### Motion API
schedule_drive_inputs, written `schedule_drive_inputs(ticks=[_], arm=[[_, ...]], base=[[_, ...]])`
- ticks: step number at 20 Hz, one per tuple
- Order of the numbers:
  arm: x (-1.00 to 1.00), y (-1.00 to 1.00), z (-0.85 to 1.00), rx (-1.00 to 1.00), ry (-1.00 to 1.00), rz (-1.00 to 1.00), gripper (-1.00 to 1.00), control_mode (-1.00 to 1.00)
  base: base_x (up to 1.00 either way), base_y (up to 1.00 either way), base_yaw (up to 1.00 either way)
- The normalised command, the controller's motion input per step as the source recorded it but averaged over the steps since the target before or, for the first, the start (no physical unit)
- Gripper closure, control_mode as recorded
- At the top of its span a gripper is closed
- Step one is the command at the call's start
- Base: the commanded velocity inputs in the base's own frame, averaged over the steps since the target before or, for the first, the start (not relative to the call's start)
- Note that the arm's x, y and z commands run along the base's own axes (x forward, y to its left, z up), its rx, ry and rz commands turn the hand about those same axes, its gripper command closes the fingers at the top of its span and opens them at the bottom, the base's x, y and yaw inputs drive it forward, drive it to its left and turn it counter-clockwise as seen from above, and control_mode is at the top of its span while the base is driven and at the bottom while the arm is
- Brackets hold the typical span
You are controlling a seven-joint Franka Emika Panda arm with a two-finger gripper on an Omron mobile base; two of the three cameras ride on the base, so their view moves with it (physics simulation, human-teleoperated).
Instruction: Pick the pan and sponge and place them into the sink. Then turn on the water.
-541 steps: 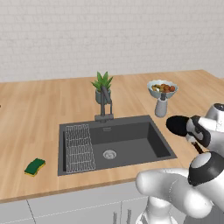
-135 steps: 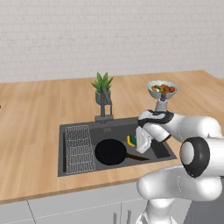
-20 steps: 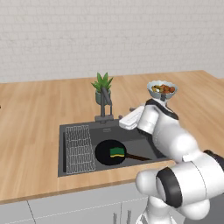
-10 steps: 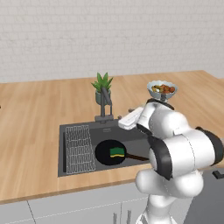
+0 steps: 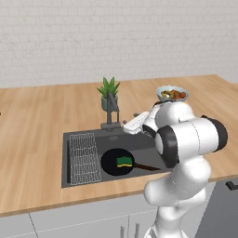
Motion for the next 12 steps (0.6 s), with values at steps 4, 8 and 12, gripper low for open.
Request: schedule_drive_inputs(ticks=[4,8,12], arm=[[0.33,0.13,-0.19,0.0,0.0,0.0,-1.0,-1.0],[0.27,0.23,-0.15,0.0,0.0,-0.02,-1.0,-1.0],[0.33,0.1,-0.06,0.0,0.0,-0.03,-1.0,-1.0]], base=[[0.0,0.0,0.0],[0.0,0.0,0.0],[0.0,0.0,0.0]])
